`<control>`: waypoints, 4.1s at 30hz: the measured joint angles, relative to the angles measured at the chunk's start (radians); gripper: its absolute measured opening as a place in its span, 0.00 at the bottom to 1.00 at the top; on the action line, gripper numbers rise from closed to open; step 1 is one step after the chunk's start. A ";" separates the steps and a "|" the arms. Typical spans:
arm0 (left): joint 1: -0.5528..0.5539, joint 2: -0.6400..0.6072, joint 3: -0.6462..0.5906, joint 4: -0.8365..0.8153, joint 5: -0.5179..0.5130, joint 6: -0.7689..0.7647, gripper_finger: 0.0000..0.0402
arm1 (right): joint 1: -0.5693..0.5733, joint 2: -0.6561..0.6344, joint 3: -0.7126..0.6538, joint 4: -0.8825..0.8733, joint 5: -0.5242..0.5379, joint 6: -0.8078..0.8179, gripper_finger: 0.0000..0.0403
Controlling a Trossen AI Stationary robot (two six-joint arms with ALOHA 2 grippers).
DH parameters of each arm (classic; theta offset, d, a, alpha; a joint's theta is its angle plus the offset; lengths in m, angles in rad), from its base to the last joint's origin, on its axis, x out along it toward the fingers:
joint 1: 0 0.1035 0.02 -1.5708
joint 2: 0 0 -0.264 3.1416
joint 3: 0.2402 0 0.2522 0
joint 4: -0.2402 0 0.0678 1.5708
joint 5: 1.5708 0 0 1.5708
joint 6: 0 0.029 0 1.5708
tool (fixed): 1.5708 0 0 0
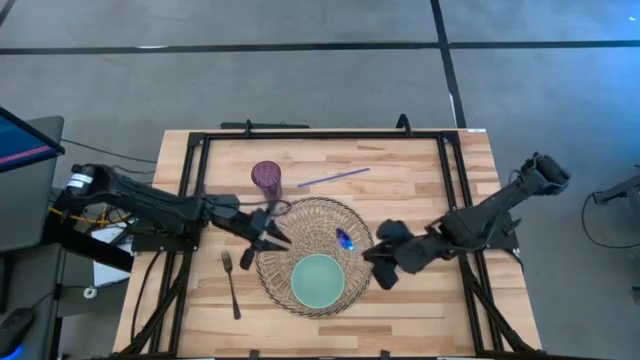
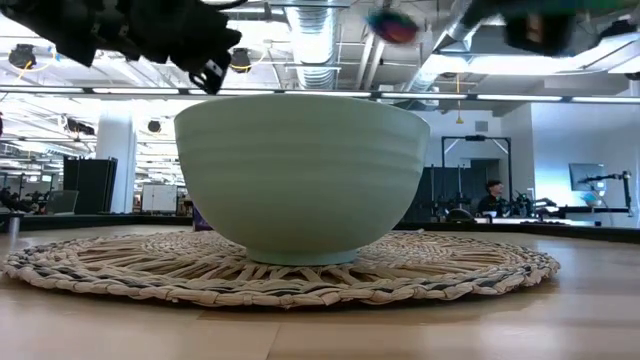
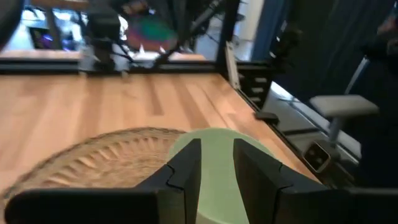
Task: Pick & Place Utensil
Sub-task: Put the blue spoon into the green bowl, then put the black fork into the green bowl
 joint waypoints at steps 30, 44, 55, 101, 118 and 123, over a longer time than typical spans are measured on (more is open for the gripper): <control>-0.157 0.289 -0.001 0.170 -0.045 0.016 0.01 | -0.222 0.562 0.428 -0.146 -0.766 -0.101 0.02; -0.143 0.357 -0.001 0.209 -0.098 0.014 0.02 | -0.311 0.607 0.435 -0.222 -0.776 -0.102 0.03; -0.143 0.355 -0.001 0.210 -0.098 0.008 0.02 | -0.311 0.615 0.434 -0.223 -0.791 -0.136 0.07; -0.156 0.460 -0.001 0.318 -0.086 0.019 0.02 | -0.298 0.615 0.433 -0.218 -0.765 -0.191 0.09; -0.156 0.387 -0.001 0.344 -0.086 0.019 0.02 | -0.339 0.581 0.522 -0.234 -0.743 -0.426 0.09; -0.156 0.303 -0.001 0.339 -0.094 0.019 0.02 | -0.350 0.512 0.528 -0.303 -0.653 -0.553 0.09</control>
